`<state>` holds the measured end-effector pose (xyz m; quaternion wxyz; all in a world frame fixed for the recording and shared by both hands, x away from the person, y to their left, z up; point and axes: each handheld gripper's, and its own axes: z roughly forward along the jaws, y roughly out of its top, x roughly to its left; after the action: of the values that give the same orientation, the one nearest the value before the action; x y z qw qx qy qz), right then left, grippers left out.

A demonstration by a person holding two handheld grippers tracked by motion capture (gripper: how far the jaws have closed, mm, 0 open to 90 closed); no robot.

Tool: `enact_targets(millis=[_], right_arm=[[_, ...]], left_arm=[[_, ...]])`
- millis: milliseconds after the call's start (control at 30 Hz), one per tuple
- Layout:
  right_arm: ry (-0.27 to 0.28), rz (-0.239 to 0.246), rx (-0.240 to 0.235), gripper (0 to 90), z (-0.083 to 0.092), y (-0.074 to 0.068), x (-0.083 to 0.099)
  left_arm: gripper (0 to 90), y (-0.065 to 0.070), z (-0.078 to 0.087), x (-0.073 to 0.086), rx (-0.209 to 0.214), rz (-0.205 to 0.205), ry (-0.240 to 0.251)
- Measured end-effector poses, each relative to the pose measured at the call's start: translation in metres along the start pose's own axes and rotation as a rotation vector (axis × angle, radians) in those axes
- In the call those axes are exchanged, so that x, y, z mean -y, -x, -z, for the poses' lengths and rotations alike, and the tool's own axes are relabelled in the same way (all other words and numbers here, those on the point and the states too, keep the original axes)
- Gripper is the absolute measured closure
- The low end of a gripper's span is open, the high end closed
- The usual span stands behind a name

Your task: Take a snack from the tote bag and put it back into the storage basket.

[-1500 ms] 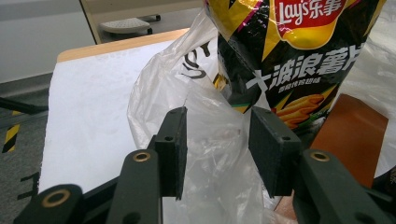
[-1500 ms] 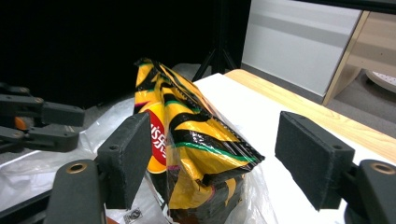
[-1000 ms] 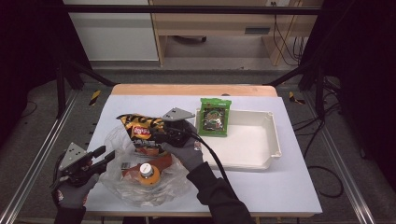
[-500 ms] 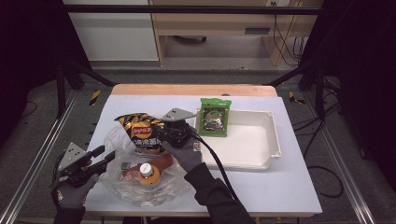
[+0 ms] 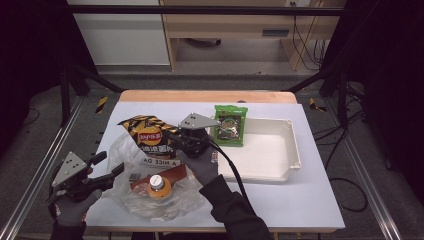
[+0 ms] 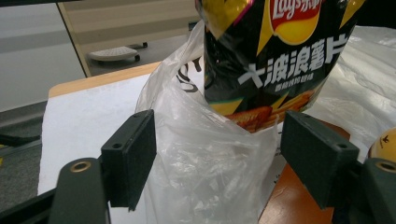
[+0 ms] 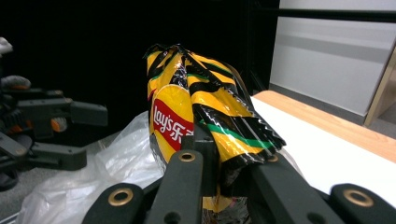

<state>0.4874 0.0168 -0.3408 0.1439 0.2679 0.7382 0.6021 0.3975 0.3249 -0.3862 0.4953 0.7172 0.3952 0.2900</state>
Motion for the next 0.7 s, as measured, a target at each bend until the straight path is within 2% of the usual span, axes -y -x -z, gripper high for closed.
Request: enact_targets(millis=[233,333,533,700], right_arm=[[0.036,-0.029,-0.039,85.9,0.01,-0.002,-0.01],[0.043,-0.024,-0.052,85.8,0.013,-0.005,-0.012],[0.07,-0.021,-0.072,85.7,0.018,-0.011,-0.022],[0.101,-0.019,-0.068,85.7,0.023,-0.015,-0.034]], left_arm=[[25.9,0.003,-0.01,0.005,-0.002,0.0,-0.041],[26.5,0.003,-0.014,0.007,-0.002,-0.001,-0.055],[27.1,0.002,-0.015,0.009,-0.004,0.003,-0.06],[27.1,0.002,-0.015,0.009,-0.008,-0.001,-0.065]])
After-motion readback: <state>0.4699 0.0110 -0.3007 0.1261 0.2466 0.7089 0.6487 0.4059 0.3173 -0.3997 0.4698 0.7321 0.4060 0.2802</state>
